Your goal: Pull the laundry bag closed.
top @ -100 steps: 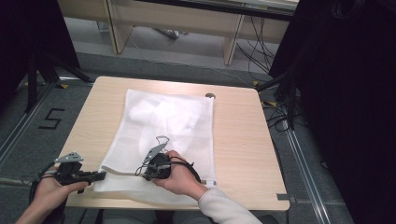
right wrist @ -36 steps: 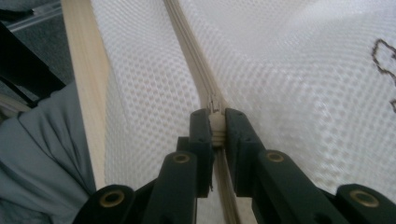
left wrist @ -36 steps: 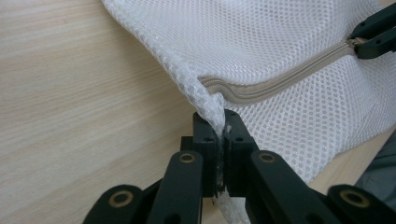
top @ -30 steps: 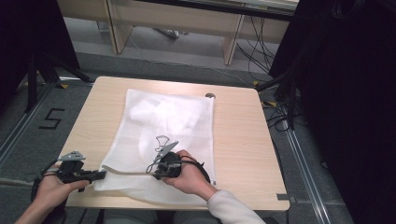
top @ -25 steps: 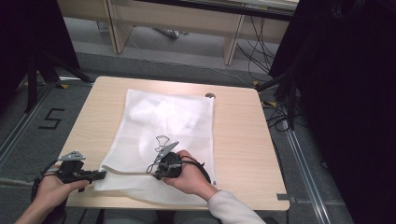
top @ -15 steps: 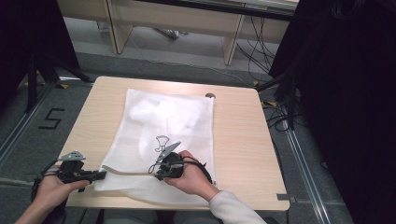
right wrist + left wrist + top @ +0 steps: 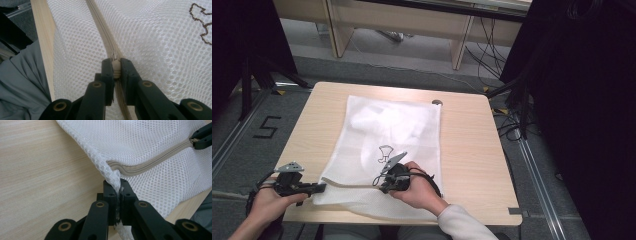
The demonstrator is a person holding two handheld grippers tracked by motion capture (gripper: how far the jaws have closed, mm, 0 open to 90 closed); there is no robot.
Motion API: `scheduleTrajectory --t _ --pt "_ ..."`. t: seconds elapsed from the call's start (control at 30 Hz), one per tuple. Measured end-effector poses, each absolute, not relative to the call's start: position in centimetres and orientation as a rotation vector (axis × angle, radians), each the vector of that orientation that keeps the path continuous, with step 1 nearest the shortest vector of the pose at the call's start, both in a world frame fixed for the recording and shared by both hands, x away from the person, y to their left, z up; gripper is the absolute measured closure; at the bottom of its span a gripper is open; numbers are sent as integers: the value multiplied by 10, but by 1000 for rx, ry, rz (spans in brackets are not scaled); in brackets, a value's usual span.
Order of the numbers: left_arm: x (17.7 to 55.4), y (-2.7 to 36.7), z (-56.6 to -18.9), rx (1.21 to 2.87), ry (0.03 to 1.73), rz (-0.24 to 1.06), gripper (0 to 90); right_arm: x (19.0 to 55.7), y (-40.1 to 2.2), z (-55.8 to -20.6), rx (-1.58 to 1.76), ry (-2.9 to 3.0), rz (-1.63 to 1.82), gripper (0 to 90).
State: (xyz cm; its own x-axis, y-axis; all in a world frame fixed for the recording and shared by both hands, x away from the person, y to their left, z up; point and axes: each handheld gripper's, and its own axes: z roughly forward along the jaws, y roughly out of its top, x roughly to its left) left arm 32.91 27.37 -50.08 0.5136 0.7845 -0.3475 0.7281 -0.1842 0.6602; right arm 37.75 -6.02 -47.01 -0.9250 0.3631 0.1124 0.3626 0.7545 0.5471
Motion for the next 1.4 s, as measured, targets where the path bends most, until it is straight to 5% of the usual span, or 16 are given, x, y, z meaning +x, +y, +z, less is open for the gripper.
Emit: scheduleTrajectory --t 1.4 --pt "329 274 -501 1936 1234 81 855 377 -78 -465 638 2929 911 826"
